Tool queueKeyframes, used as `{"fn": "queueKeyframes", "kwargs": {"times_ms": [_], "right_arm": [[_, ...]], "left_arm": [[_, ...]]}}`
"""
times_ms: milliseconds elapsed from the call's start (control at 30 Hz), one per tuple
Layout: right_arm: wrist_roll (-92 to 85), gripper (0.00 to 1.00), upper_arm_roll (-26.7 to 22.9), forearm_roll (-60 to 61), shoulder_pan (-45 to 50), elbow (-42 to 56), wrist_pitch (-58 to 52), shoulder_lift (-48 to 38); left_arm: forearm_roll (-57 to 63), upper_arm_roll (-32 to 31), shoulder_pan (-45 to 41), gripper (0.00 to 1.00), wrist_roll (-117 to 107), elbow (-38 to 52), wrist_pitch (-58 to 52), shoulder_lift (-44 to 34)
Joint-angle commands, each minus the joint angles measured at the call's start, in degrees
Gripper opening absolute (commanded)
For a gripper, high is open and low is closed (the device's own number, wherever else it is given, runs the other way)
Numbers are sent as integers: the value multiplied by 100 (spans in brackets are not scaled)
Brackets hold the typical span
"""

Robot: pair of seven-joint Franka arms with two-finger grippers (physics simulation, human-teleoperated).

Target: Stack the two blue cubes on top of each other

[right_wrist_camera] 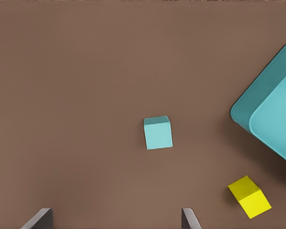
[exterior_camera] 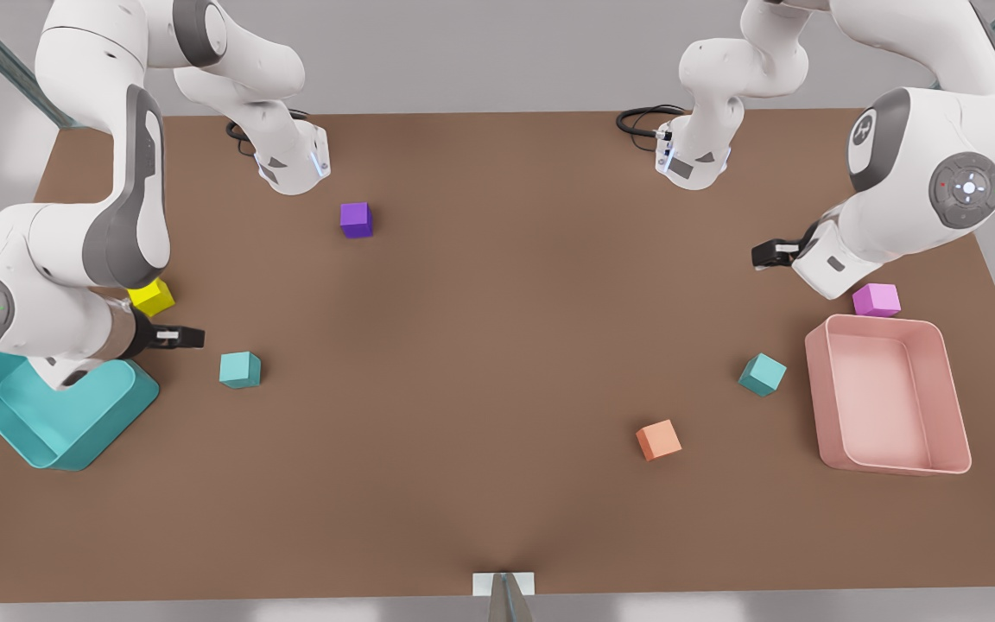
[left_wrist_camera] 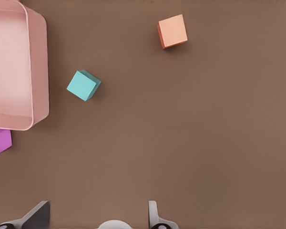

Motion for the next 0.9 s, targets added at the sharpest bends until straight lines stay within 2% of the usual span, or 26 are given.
{"fn": "queueKeyframes", "kwargs": {"times_ms": [0, 133, 233, 333, 667, 800, 833, 867], "right_arm": [[29, 100, -1, 8, 0, 3, 161, -7], [82, 100, -1, 17, 0, -85, 161, 28], [82, 100, -27, 8, 62, -1227, 740, 37], [38, 100, -36, -124, 53, -1852, 1408, 221], [-850, 99, -186, -97, -237, -1826, 2332, 995], [-1790, 99, -186, -159, -176, -2027, 2288, 977], [-1729, 98, -186, -89, -106, -2510, 2340, 644], [-1738, 98, -186, -88, -114, -2538, 2341, 625]], "left_arm": [[-1, -1, 9, 100, -163, 3, 35, -4], [-9, 104, 9, 100, -198, -235, 43, 31], [-9, 122, 9, 100, -189, -287, 79, 48], [-9, 131, 9, 100, -189, -314, 79, 57], [-9, 157, 9, 100, -189, -367, 96, 145], [-9, 236, 18, 100, -181, -463, 131, 180], [-1, 236, 18, 100, -181, -498, 131, 180], [-9, 236, 18, 100, -181, -516, 131, 180]]}}
